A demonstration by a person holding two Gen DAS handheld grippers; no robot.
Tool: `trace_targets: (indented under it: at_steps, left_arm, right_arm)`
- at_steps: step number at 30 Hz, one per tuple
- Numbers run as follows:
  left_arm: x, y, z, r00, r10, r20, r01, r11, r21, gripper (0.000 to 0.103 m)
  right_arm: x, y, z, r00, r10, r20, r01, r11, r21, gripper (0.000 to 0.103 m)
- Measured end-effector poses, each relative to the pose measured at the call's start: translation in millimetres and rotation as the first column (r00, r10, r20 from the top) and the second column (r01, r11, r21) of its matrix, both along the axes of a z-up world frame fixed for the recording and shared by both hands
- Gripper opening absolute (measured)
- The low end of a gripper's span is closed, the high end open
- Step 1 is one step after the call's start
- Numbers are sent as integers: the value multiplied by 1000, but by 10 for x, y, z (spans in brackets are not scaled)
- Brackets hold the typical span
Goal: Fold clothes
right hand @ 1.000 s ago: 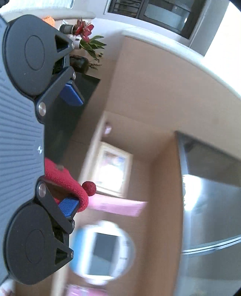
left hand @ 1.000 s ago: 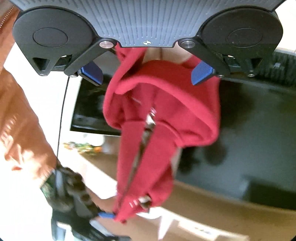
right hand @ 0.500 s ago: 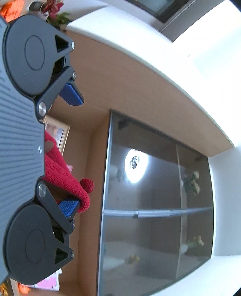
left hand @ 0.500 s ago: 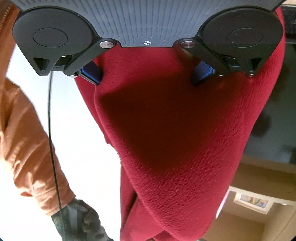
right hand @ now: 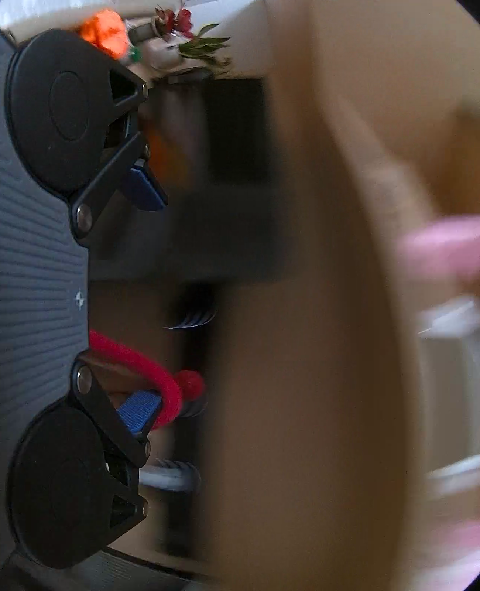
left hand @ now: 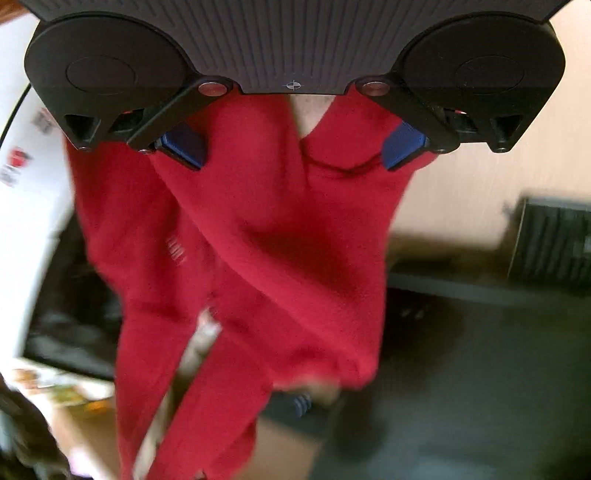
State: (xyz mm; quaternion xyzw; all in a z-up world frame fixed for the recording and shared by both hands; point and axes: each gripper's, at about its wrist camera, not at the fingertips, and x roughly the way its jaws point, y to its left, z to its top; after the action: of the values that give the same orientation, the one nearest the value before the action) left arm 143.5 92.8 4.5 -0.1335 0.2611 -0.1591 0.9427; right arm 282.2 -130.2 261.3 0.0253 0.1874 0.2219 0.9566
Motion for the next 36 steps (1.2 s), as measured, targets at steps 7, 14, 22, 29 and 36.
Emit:
trace_targets:
  at_steps: [7, 14, 22, 29, 36]
  left_arm:
    - [249, -327, -2, 994, 40, -98, -38, 999, 23, 103]
    - [501, -204, -210, 958, 100, -269, -97, 995, 26, 103]
    - [517, 84, -248, 953, 206, -220, -188, 977, 99, 103]
    - [622, 454, -185, 964, 129, -235, -117, 991, 64, 103]
    - [-210, 983, 195, 988, 39, -153, 0, 969, 246, 103]
  right_arm:
    - [225, -353, -1886, 931, -137, -337, 127, 991, -52, 103]
    - [-34, -308, -3016, 865, -122, -487, 150, 988, 20, 103]
    - [746, 325, -3016, 913, 42, -407, -37, 999, 20, 103]
    - [116, 236, -2586, 943, -145, -300, 128, 989, -77, 103]
    - [-1715, 378, -2269, 956, -275, -105, 208, 884, -418, 103]
